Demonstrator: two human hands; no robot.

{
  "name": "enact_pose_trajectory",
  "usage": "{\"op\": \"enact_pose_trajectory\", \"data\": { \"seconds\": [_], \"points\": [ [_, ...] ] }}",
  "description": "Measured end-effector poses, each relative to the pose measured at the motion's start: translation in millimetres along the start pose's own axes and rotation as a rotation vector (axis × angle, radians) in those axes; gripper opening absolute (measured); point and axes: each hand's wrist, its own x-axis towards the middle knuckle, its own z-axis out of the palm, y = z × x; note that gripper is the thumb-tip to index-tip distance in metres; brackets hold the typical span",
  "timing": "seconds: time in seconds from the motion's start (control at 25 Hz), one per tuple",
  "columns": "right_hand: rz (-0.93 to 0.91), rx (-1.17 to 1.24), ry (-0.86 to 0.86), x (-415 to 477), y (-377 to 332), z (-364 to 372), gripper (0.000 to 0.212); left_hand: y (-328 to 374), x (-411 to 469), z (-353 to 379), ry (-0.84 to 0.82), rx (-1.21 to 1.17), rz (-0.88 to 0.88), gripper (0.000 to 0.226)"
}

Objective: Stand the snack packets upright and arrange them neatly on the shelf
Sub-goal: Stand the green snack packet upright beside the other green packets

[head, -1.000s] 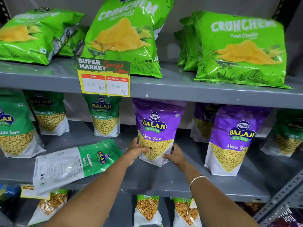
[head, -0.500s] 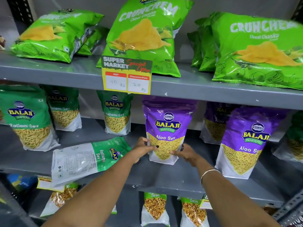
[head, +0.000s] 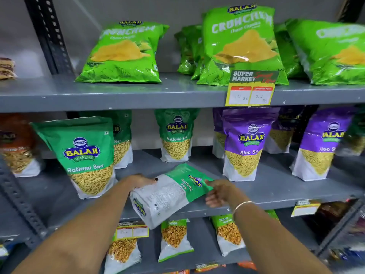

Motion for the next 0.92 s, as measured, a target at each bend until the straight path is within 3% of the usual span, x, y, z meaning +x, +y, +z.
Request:
{"op": "enact_pose_trajectory", "data": {
  "seconds": [0.12,0.24,0.32,0.48,0.64,0.76,0.92],
  "points": [
    [-0.052,0.122,0.016,-3.5,11.0,63.1,0.028,-19.1,-6.6,-3.5,-0.098,-0.051,0.0,0.087],
    [-0.127,0.262,0.024,-1.5,13.7,87.7,0.023,-21.4,-14.4,-4.3,-0.138,-0.131,-0.007,0.045],
    [-0.157,0.323,0.047,-2.6,12.3,89.4,0.019,-21.0,-19.8,-5.3,-0.223,-0.154,-0.013,0.029],
    [-0.306,0.302,0.158,-37.3,-14.1,80.4,0.01,-7.4,-27.5,-9.6,-0.2,-0.166,0.038,0.032],
    [-0.551,0.177,0.262,-44.0,-54.5,69.9,0.024,9.7,-25.2,-7.7,-0.06,-0.22,0.189,0.075],
    [-0.712,0.01,0.374,-35.1,-76.9,70.8,0.047,16.8,-9.5,2.6,0.107,-0.333,0.254,0.077],
    [-0.784,-0.112,0.392,-19.1,-82.0,73.9,0.054,17.7,3.6,20.7,0.378,-0.374,0.274,0.061]
  ]
}}
